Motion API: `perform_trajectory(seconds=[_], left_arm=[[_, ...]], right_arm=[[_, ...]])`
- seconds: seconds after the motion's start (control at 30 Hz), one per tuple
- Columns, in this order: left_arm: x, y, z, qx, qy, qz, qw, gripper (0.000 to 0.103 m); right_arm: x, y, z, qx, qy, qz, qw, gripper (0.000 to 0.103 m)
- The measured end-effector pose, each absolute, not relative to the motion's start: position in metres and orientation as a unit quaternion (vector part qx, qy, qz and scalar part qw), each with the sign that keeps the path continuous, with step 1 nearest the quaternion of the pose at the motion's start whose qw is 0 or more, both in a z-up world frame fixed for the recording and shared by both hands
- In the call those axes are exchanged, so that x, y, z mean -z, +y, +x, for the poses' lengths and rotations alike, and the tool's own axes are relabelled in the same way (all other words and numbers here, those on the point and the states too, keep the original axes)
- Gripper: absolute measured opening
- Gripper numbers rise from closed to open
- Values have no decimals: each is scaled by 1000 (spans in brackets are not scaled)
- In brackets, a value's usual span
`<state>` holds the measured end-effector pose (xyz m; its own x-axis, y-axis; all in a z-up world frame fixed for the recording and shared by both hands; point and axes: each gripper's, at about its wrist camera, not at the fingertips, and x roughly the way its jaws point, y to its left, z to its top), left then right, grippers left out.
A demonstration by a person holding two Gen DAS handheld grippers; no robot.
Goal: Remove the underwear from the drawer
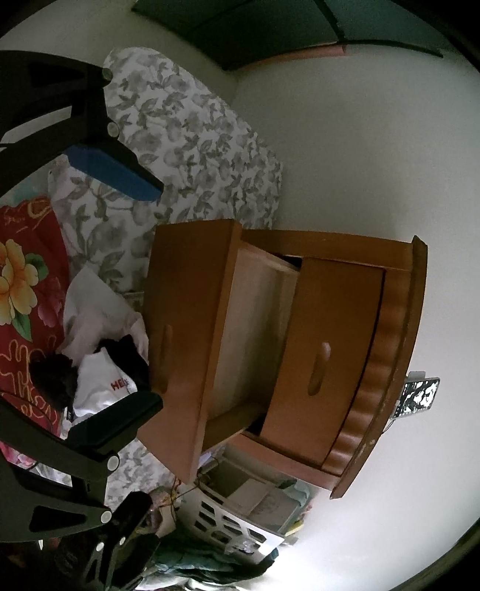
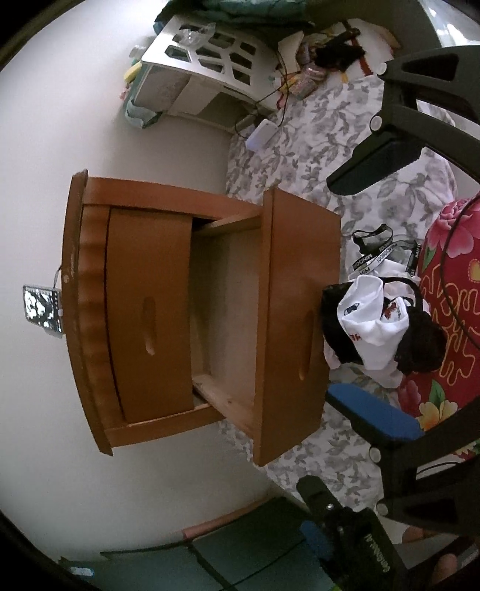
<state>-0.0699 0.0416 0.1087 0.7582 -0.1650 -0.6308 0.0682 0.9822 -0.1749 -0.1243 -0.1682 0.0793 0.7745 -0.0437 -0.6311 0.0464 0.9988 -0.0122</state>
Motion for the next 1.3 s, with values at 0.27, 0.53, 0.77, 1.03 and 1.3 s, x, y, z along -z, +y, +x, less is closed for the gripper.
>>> perform_trajectory(seconds=[0.27, 0.53, 0.77, 1.03, 1.3], left_arm=[[-117, 36, -79, 61, 329, -55, 941, 103], [-119, 26, -84, 51, 336, -31, 940, 103], [-121, 17, -88, 30, 337, 4, 941, 103], [-114, 12, -87, 17, 356, 19, 934, 103], [-110, 9, -86, 13, 368, 30, 929, 103]], right_arm=[[-86, -182, -137, 39, 318, 19, 947, 103], [-92, -188, -149, 41, 304, 26, 951, 103], [-95, -193, -155, 47, 296, 30, 953, 103], [-92, -197, -158, 51, 300, 35, 952, 103], [-88, -200, -158, 54, 306, 40, 950, 103]])
